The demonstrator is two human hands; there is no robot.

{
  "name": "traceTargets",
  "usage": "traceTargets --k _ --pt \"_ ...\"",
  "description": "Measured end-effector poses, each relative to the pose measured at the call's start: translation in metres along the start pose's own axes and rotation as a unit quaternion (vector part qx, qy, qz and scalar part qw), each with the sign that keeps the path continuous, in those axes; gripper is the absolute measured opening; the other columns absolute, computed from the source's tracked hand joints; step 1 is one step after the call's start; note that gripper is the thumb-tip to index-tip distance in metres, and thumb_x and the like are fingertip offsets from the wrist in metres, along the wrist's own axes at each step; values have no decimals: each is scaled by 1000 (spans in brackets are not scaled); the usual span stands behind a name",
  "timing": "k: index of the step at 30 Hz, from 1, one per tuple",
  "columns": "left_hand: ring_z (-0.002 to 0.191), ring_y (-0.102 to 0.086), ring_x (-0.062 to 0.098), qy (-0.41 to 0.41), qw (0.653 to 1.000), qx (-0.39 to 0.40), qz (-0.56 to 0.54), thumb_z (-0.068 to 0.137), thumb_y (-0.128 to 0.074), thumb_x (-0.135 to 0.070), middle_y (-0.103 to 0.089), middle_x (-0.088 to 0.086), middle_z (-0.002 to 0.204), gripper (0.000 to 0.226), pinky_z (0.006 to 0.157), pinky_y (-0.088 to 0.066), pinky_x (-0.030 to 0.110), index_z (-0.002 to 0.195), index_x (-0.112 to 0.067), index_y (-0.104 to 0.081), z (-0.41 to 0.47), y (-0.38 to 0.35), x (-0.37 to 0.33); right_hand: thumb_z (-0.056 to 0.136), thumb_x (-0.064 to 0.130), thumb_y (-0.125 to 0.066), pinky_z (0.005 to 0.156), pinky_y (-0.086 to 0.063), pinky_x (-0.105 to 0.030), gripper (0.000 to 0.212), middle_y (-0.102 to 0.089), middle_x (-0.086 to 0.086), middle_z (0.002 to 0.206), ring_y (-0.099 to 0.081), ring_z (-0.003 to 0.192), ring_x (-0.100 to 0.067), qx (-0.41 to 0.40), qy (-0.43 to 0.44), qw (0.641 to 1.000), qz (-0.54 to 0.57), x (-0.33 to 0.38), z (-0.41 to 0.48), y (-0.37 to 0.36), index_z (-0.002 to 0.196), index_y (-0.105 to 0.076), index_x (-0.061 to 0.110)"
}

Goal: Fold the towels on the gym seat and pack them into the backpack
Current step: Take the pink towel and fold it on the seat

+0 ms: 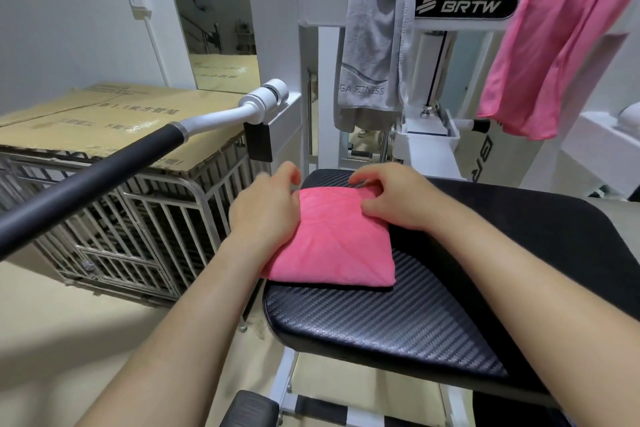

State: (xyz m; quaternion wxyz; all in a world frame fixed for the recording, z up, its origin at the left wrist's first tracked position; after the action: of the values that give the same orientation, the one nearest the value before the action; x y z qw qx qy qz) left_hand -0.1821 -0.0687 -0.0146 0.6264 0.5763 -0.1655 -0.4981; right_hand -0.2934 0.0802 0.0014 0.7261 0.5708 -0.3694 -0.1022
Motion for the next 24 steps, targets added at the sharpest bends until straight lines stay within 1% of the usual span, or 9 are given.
traceTargets --k 3,5,7,10,12,15,17,21,24 --pt "96 -57 20 -154 983 -91 -29 88 -64 -24 -59 -3 107 20 77 -48 35 107 -26 -64 -23 28 -23 79 16 -62 87 -42 -29 48 -54 -1 115 -51 107 -19 7 6 1000 -22 -2 1 0 124 -51 28" --pt "103 -60 11 -258 962 -35 -80 91 -59 -34 -65 -13 109 17 87 -50 35 106 -31 -67 -52 32 -43 80 16 -59 90 -43 -40 40 -48 -3 117 -45 112 -24 -89 93 985 -114 13 -3 5 119 -51 25" --pt "122 -50 10 -300 953 48 -3 97 -37 -51 -60 -13 125 37 101 -41 37 119 -32 -60 -75 9 -50 82 15 -58 89 -45 -42 28 -54 -1 115 -50 109 -25 -149 226 956 -110 34 -13 3 110 -58 20" --pt "147 -17 18 -263 951 116 116 91 -20 -71 -34 -4 153 71 119 -12 47 145 -28 -36 -87 -22 -36 94 33 -44 100 -40 -32 35 -60 1 128 -53 121 -18 -14 287 957 -29 36 -21 -31 122 -60 18" --pt "150 0 15 -258 949 149 103 84 -27 -78 -16 -6 161 82 121 -1 47 151 -31 -22 -84 -28 -31 94 56 -21 117 -22 -34 60 -38 8 153 -27 143 -8 49 271 961 -30 21 -20 -47 143 -43 28" --pt "146 -19 9 -265 953 138 -53 86 -52 -51 -34 -12 152 61 121 -14 39 144 -36 -39 -82 -13 -31 78 82 -2 120 -7 -41 80 -13 26 157 -4 146 2 114 221 967 -48 8 -11 -46 147 -24 47" --pt "127 -46 4 -243 956 102 -127 76 -47 -24 -56 -15 131 51 108 -35 30 127 -29 -56 -81 0 -21 71 90 -7 120 0 -43 85 -7 31 155 3 145 4 172 194 966 -15 5 -8 -38 145 -22 51" --pt "98 -65 6 -159 979 24 -125 66 -48 -20 -71 -14 104 46 89 -49 30 106 -33 -67 -77 9 -5 57 95 -41 118 10 -32 105 6 29 155 15 142 5 342 177 923 9 1 -23 -19 148 -15 48" --pt "86 -67 2 -78 963 23 -258 70 -62 -19 -74 -13 88 30 84 -52 29 95 -32 -73 -71 21 0 60 61 -79 119 -8 -26 100 -27 17 155 -17 144 -2 278 169 945 -16 7 -43 -13 146 -31 42"
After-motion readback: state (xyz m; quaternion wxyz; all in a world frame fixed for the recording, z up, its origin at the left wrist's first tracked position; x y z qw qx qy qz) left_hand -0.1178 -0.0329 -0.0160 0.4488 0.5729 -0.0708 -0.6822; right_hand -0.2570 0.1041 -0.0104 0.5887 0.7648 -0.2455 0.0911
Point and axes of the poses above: each hand's wrist, its own z-axis towards the middle knuckle, its own y-axis out of the back of the hand, x = y × z, the point moved 5 cm from there along z, towards the middle knuckle
